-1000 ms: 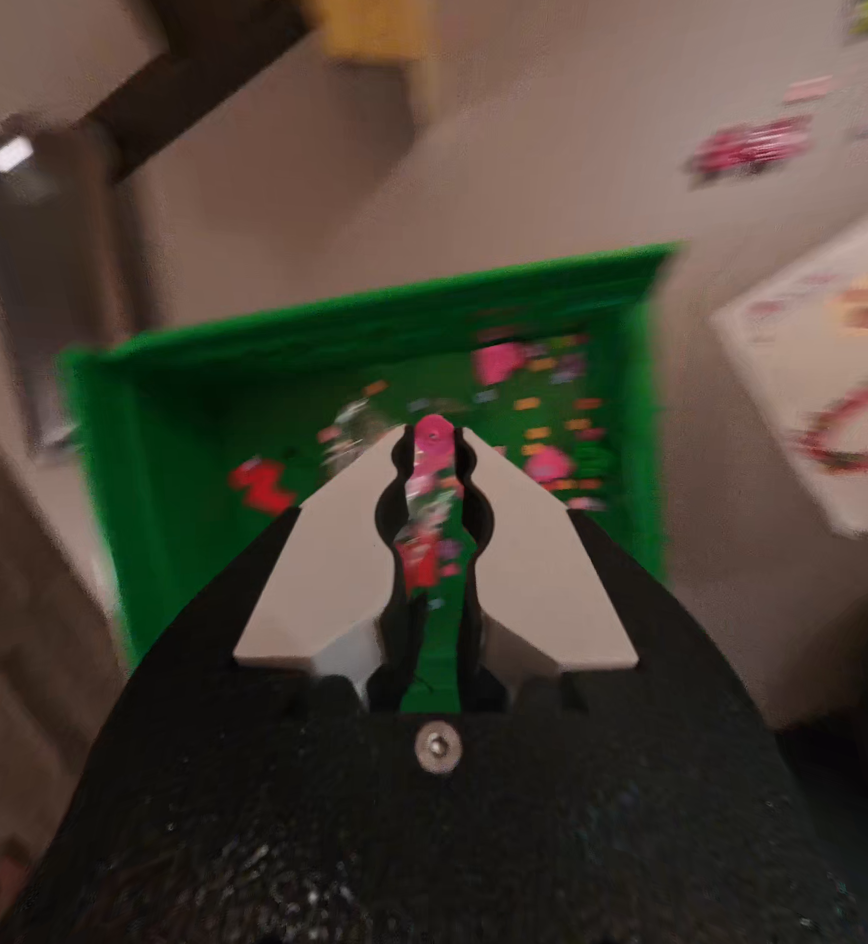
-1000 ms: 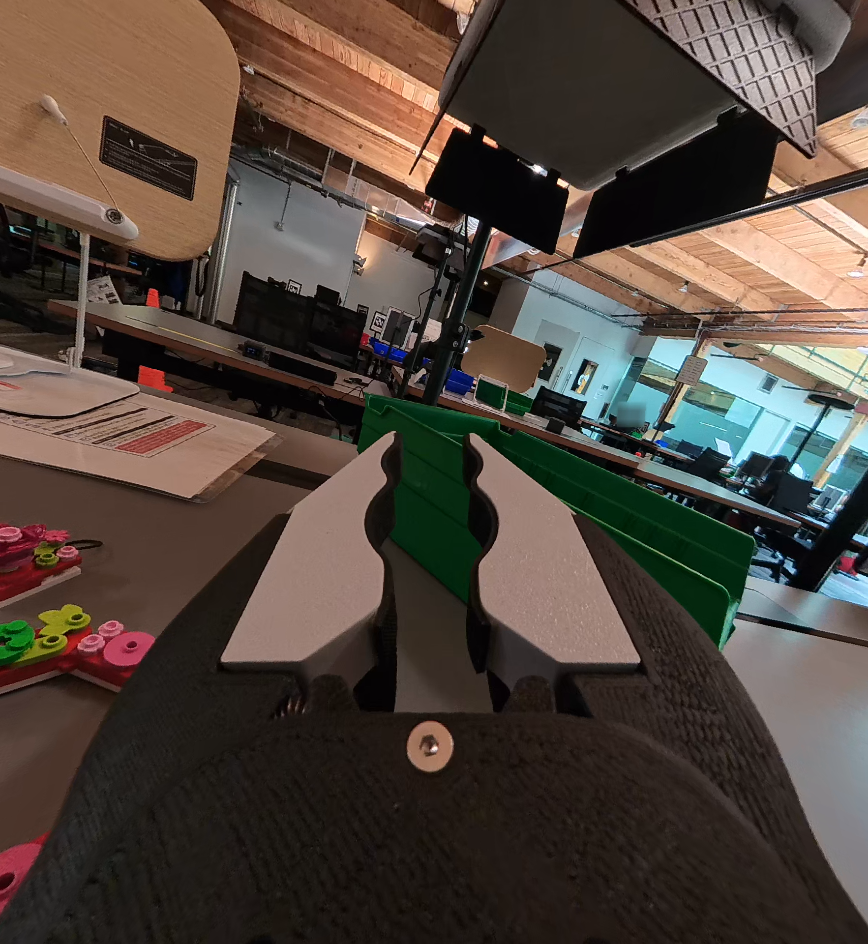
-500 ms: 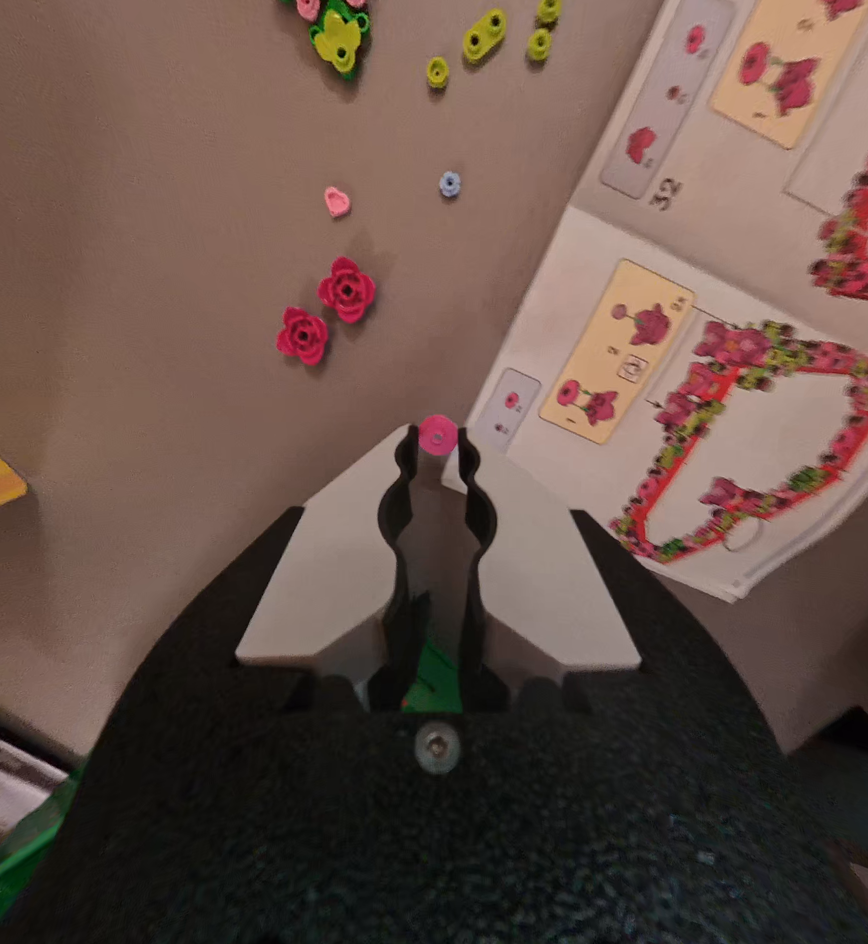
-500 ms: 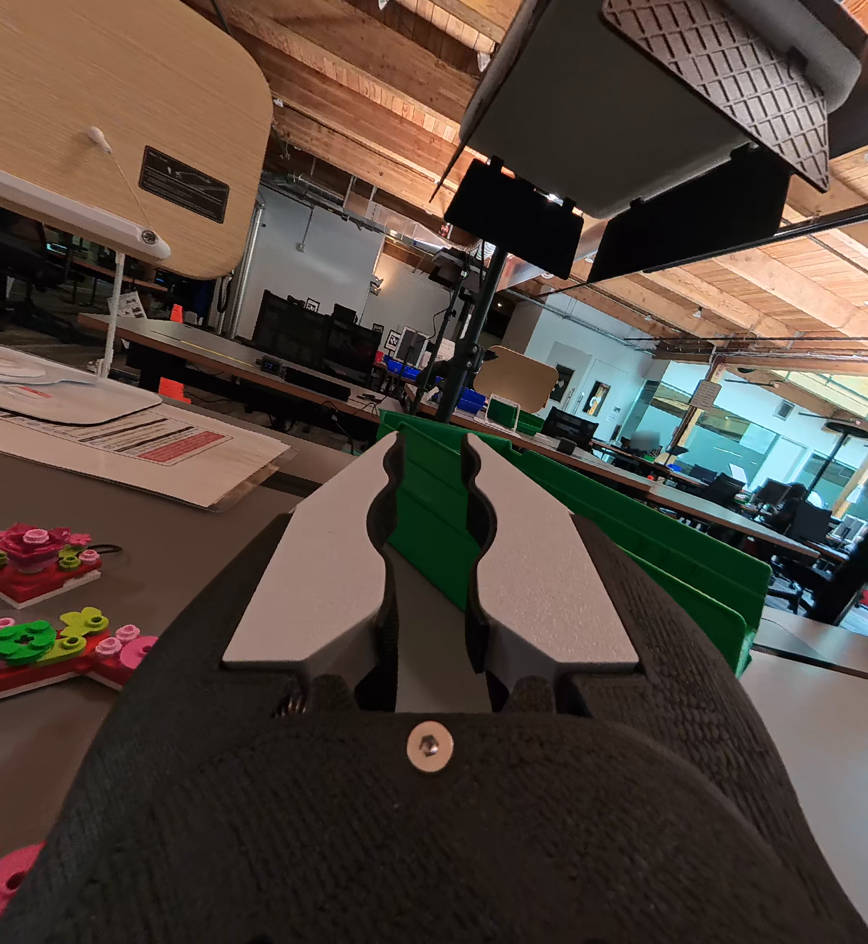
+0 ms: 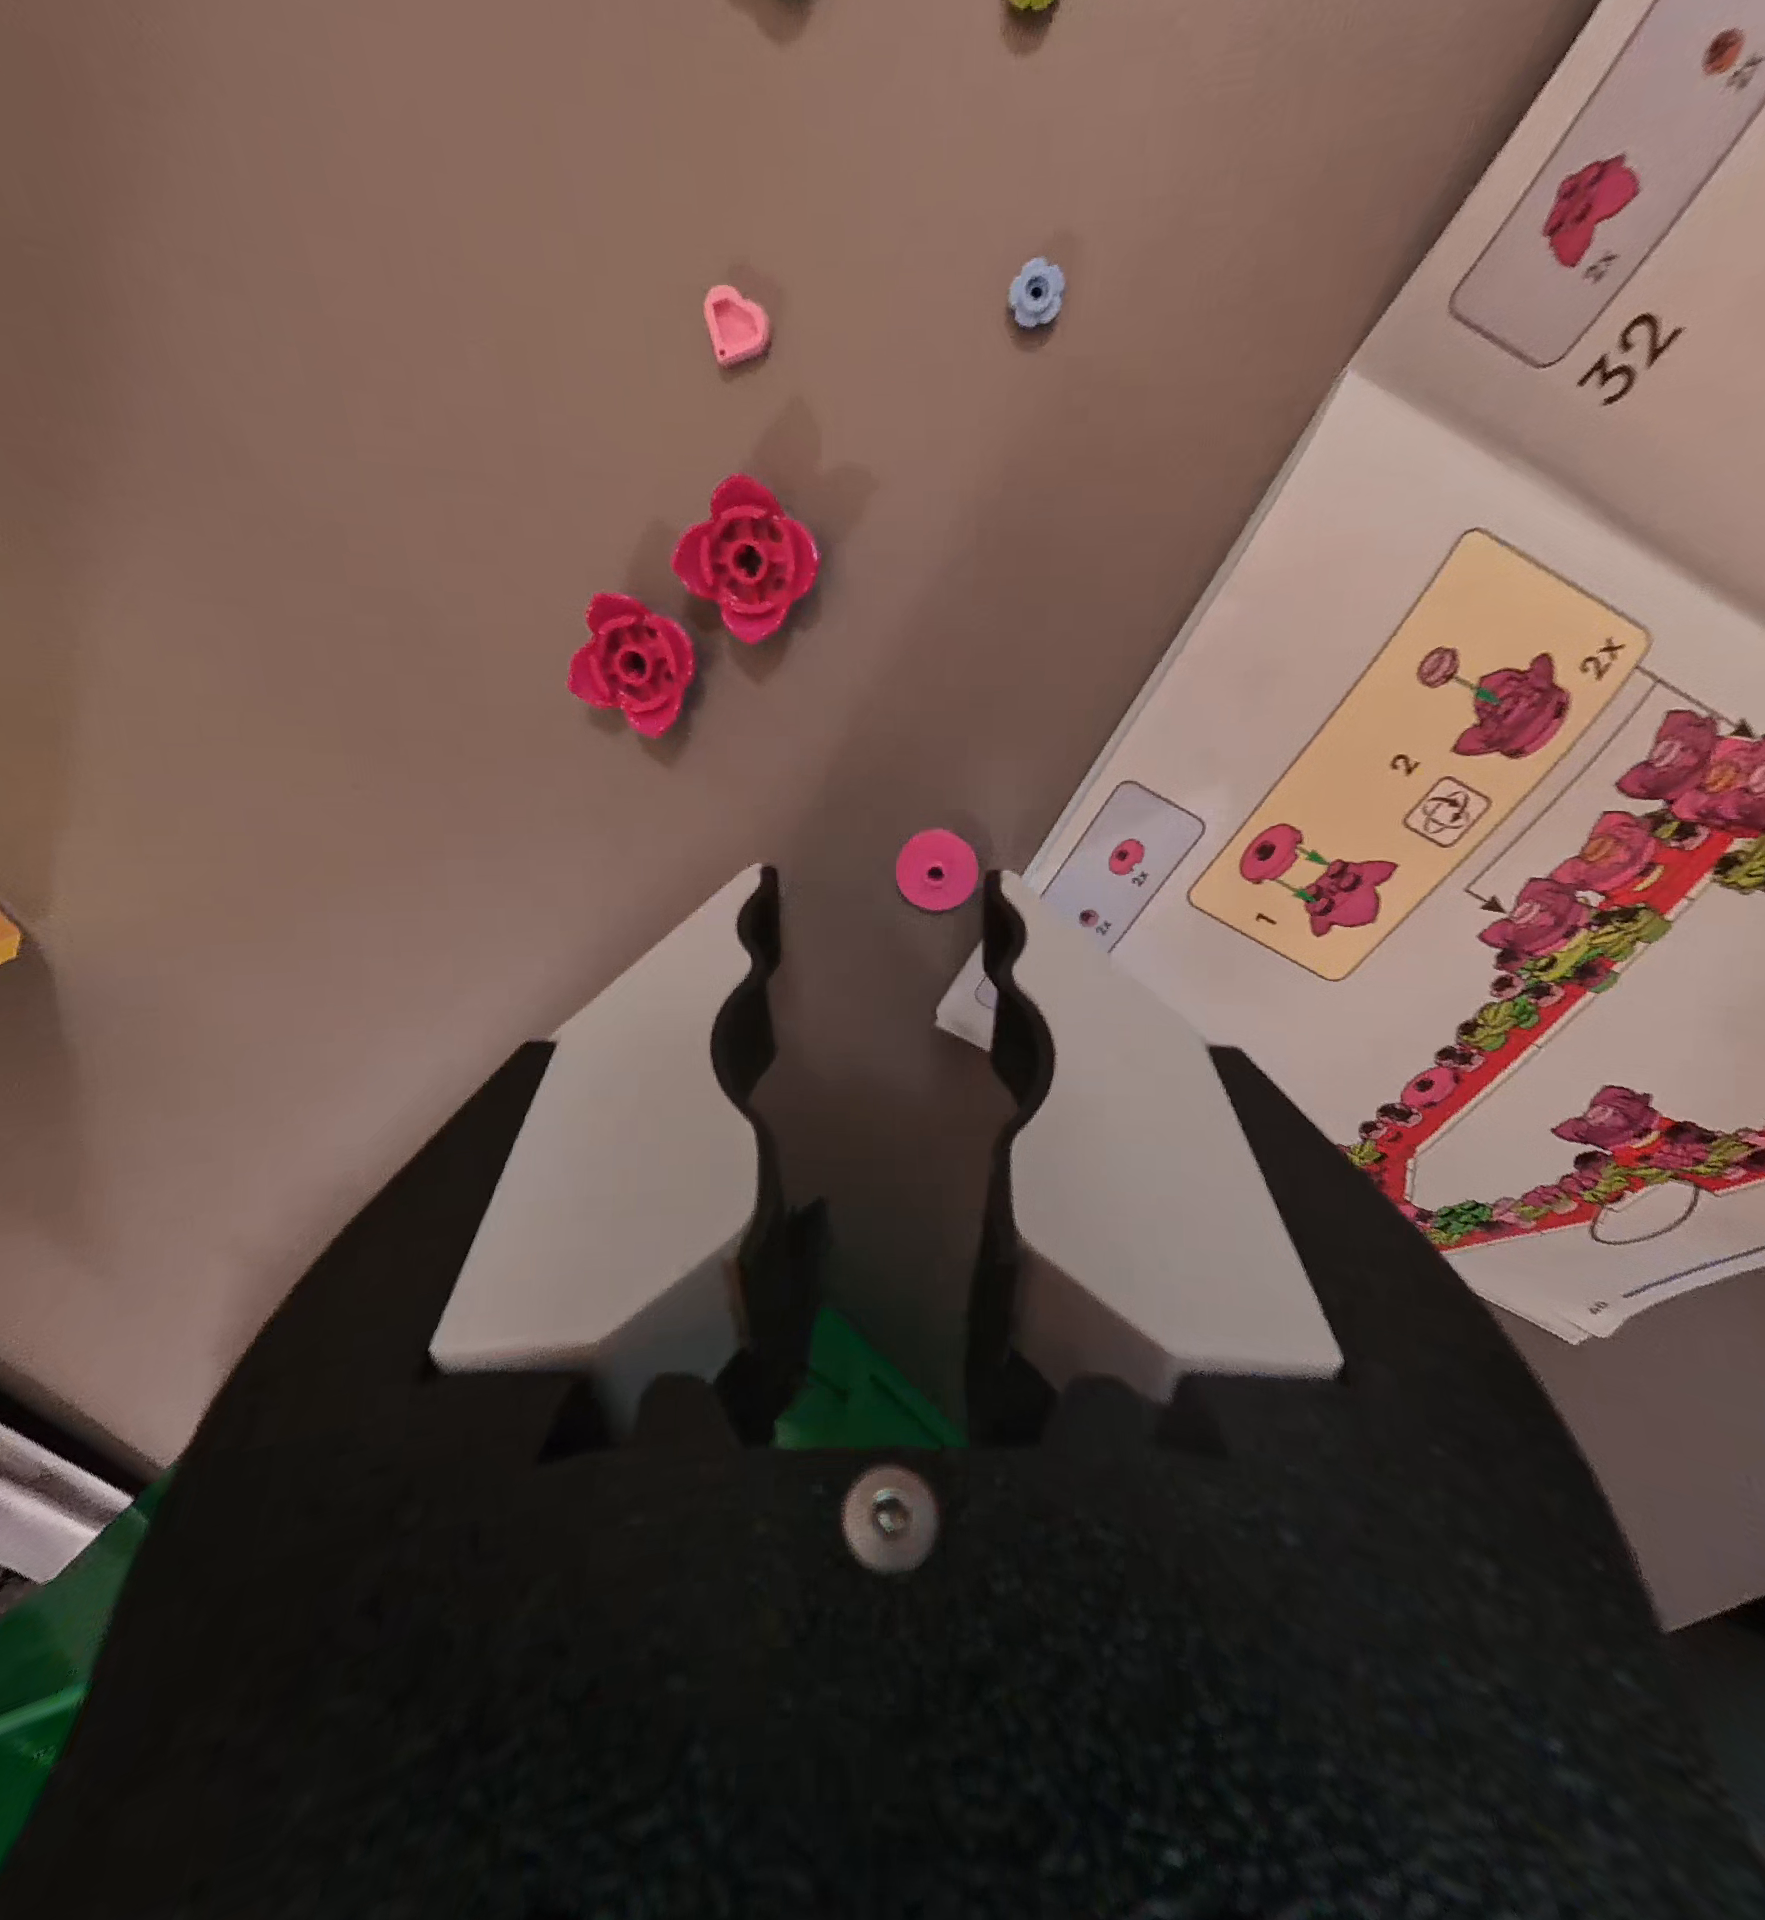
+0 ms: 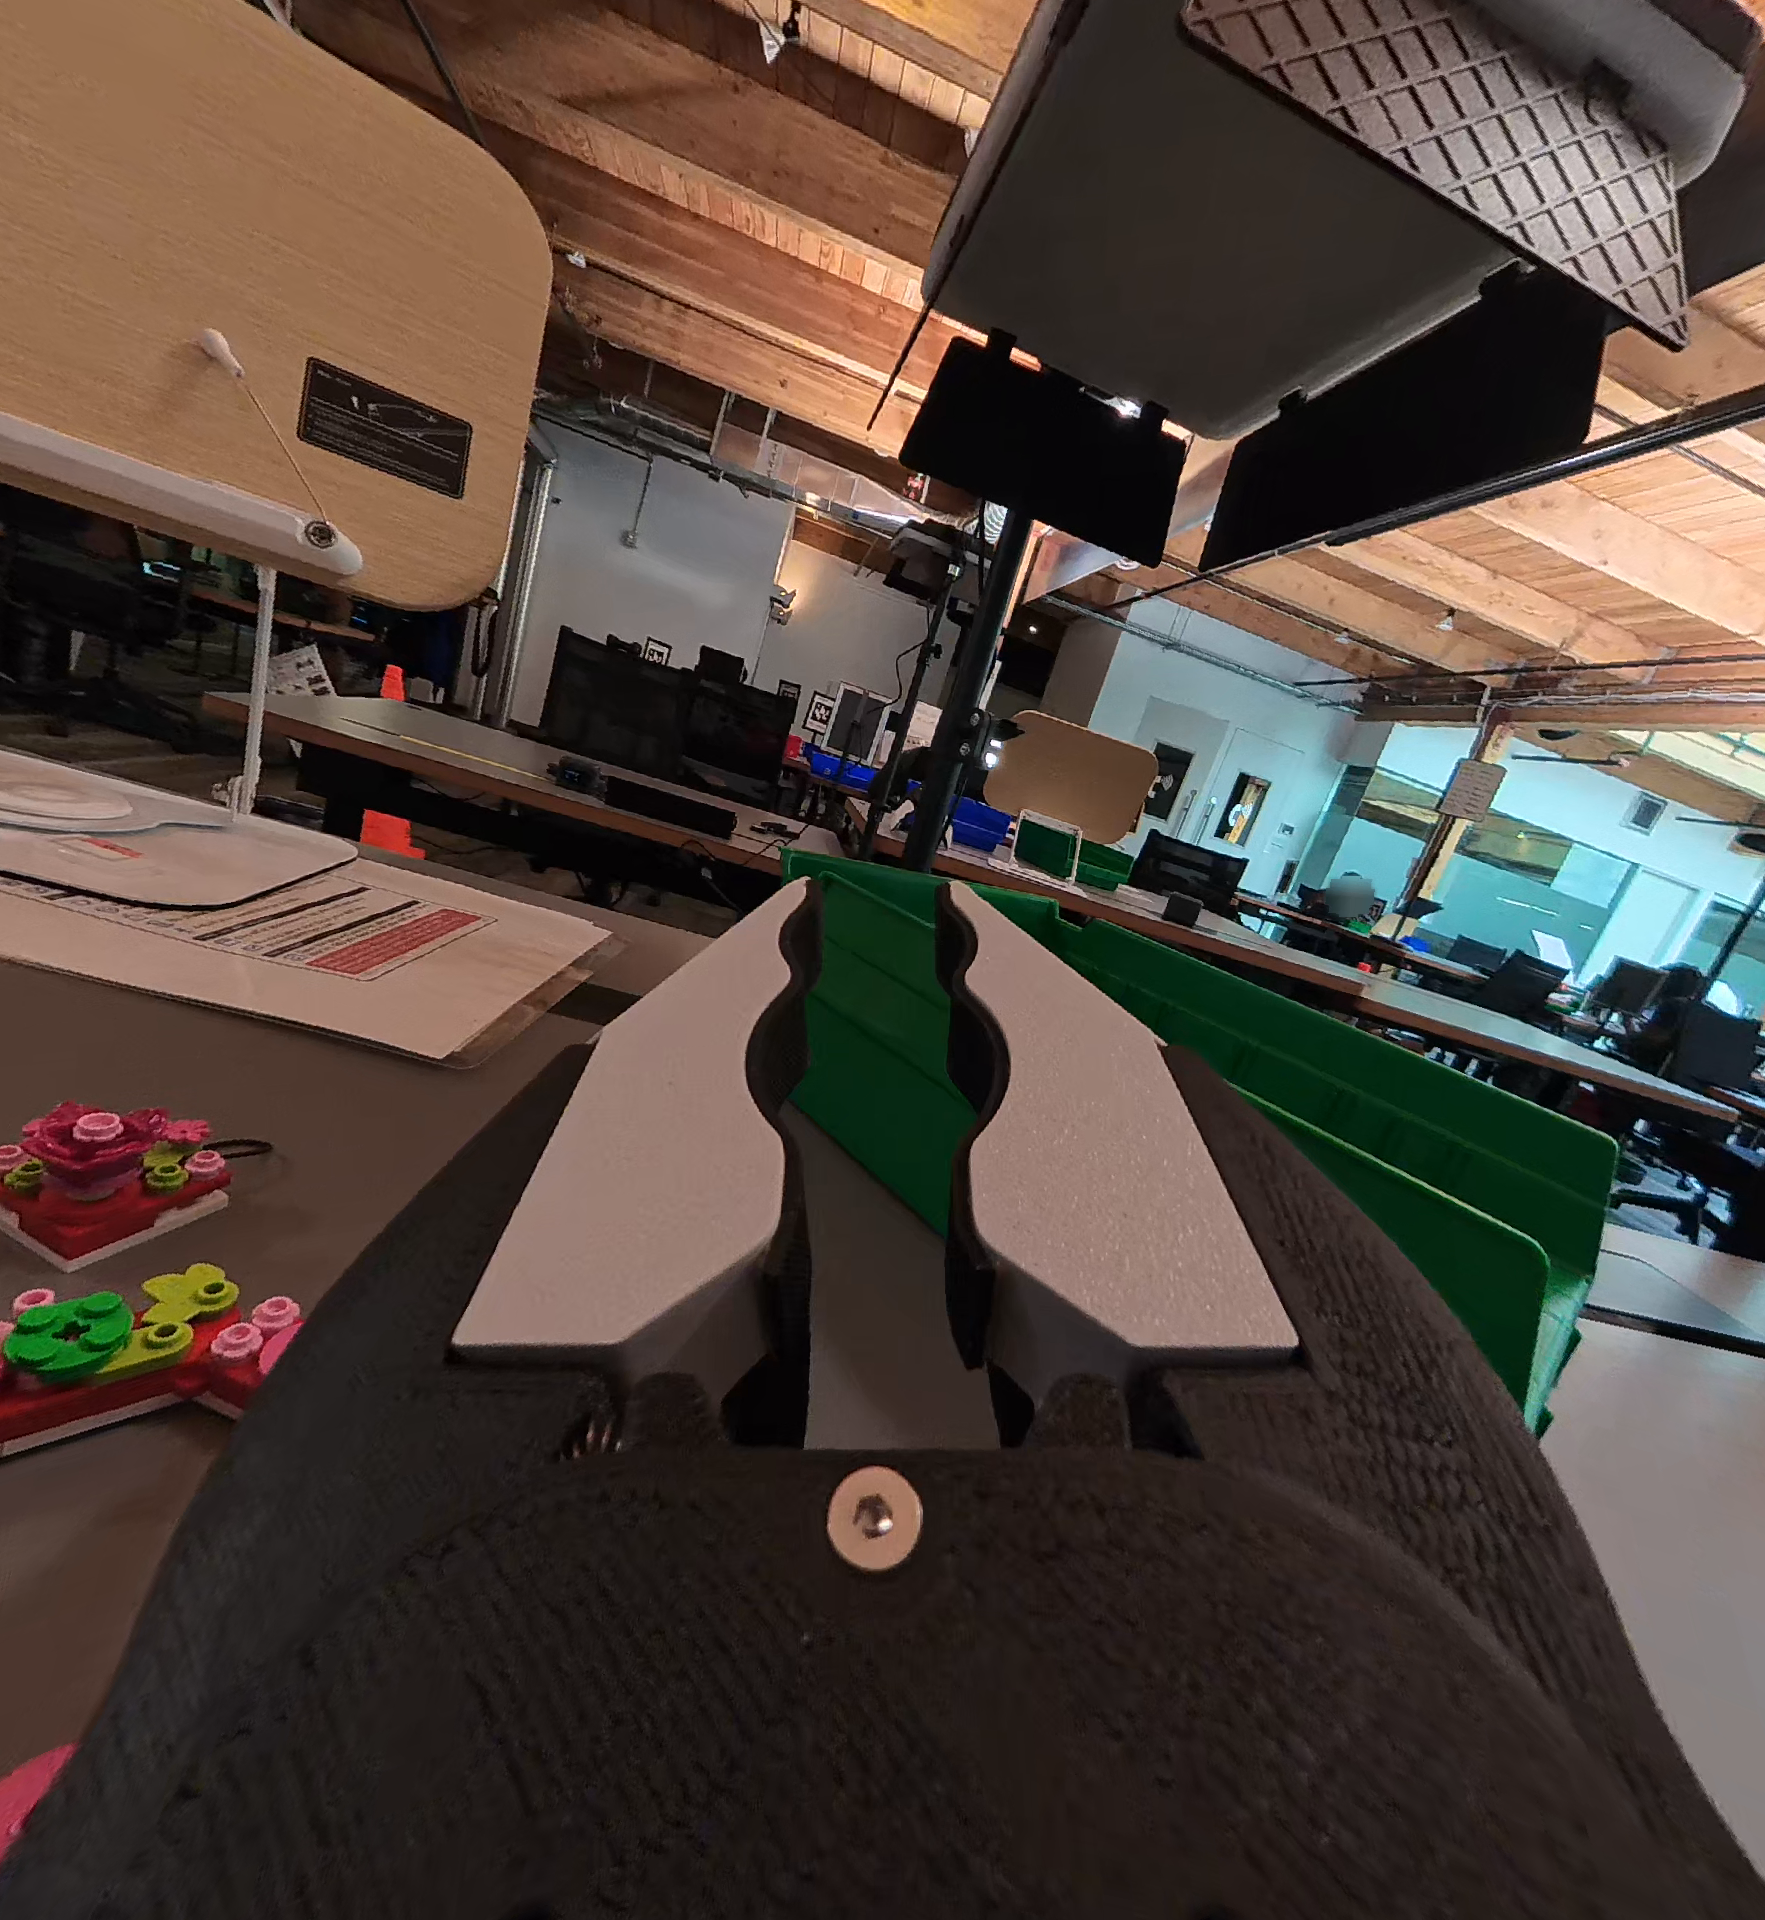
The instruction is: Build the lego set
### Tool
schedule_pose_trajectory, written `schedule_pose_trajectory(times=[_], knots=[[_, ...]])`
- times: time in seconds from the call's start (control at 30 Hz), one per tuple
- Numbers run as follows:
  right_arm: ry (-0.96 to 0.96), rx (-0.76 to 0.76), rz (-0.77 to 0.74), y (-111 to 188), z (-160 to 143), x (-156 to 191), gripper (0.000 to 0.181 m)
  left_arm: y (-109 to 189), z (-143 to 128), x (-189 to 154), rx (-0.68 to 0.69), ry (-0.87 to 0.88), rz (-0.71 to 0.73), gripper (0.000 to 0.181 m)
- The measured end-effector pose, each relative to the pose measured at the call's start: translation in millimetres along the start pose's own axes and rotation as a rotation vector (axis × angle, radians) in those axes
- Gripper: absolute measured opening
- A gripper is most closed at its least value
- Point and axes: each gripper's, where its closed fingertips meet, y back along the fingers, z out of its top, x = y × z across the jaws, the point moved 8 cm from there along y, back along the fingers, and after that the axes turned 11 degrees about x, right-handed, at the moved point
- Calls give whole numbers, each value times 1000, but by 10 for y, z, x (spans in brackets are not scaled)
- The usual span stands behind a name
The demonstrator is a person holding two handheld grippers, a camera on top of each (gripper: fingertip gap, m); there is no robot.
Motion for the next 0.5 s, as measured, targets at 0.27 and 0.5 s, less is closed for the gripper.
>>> schedule_pose_trajectory(times=[0.27, 0.5], knots=[[-21, 0, -6, 15, -4, -23, 20, 696, -703, 44, -108, 82, 223, 39], [-74, 2, -20, 36, -17, -79, 20, 846, -2002, 254, 62, 187, 206, 42]])
